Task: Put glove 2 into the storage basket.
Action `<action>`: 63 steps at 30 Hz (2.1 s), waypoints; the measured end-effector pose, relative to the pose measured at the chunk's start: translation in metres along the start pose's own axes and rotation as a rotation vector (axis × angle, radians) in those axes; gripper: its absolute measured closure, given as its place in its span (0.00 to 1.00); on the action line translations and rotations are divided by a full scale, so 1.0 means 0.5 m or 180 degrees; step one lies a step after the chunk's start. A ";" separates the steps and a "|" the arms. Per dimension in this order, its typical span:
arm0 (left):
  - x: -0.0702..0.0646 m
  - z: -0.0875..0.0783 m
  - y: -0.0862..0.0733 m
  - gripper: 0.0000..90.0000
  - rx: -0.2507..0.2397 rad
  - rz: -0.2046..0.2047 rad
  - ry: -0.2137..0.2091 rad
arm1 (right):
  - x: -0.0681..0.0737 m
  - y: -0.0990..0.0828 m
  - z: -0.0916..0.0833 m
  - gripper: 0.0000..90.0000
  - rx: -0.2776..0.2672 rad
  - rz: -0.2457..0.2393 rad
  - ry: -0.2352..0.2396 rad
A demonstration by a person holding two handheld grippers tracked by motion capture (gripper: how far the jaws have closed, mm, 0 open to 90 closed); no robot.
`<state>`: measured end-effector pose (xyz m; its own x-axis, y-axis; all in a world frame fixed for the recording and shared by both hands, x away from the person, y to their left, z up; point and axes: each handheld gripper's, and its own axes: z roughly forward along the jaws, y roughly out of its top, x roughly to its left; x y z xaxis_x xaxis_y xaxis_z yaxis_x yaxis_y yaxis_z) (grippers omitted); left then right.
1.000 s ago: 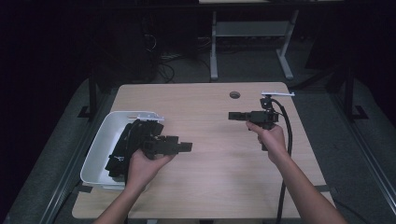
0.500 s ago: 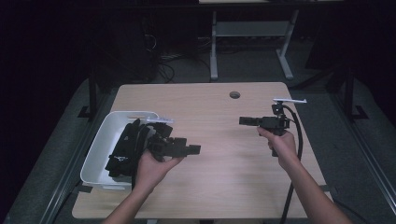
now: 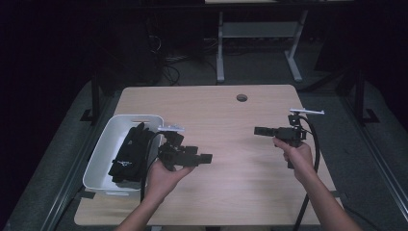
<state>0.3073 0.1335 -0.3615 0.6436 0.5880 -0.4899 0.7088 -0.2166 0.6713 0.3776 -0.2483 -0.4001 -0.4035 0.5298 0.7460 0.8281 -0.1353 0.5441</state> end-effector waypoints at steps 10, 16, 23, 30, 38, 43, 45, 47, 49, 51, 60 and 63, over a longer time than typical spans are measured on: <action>-0.002 0.016 -0.015 0.24 -0.0001 0.0011 -0.0006 | -0.024 -0.027 -0.027 0.32 -0.0024 0.0056 -0.0023; -0.002 0.025 -0.026 0.24 -0.0008 -0.0005 -0.0038 | -0.034 -0.038 -0.036 0.31 -0.0027 0.0081 -0.0031; -0.002 0.037 -0.041 0.24 -0.0017 -0.0017 -0.0070 | -0.047 -0.056 -0.039 0.31 0.0002 0.0087 -0.0047; 0.004 0.041 -0.051 0.24 -0.0027 -0.0006 -0.0079 | -0.062 -0.076 -0.050 0.31 0.0008 0.0131 -0.0041; 0.005 0.051 -0.066 0.24 -0.0029 -0.0012 -0.0084 | -0.083 -0.098 -0.064 0.31 -0.0002 0.0146 -0.0046; 0.004 0.060 -0.075 0.24 -0.0020 0.0010 -0.0084 | -0.093 -0.110 -0.073 0.31 0.0005 0.0177 -0.0071; 0.003 0.067 -0.082 0.24 0.0008 0.0026 -0.0089 | -0.101 -0.122 -0.077 0.31 0.0028 0.0179 -0.0097; 0.002 0.072 -0.086 0.24 0.0014 0.0045 -0.0080 | -0.105 -0.131 -0.077 0.31 0.0031 0.0174 -0.0088; 0.002 0.075 -0.090 0.24 0.0015 0.0040 -0.0091 | -0.108 -0.138 -0.078 0.31 0.0032 0.0179 -0.0087; 0.001 0.078 -0.093 0.24 0.0013 0.0052 -0.0089 | -0.111 -0.145 -0.080 0.31 0.0032 0.0168 -0.0067; -0.003 0.085 -0.104 0.24 0.0004 0.0112 -0.0101 | -0.115 -0.168 -0.092 0.30 0.0010 0.0154 -0.0053; -0.005 0.088 -0.108 0.23 0.0027 0.0119 -0.0118 | -0.115 -0.174 -0.095 0.30 0.0009 0.0165 -0.0047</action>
<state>0.2803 0.1094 -0.4209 0.6799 0.5501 -0.4849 0.6864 -0.2445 0.6849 0.3103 -0.3068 -0.4718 -0.3544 0.5344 0.7674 0.8488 -0.1606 0.5038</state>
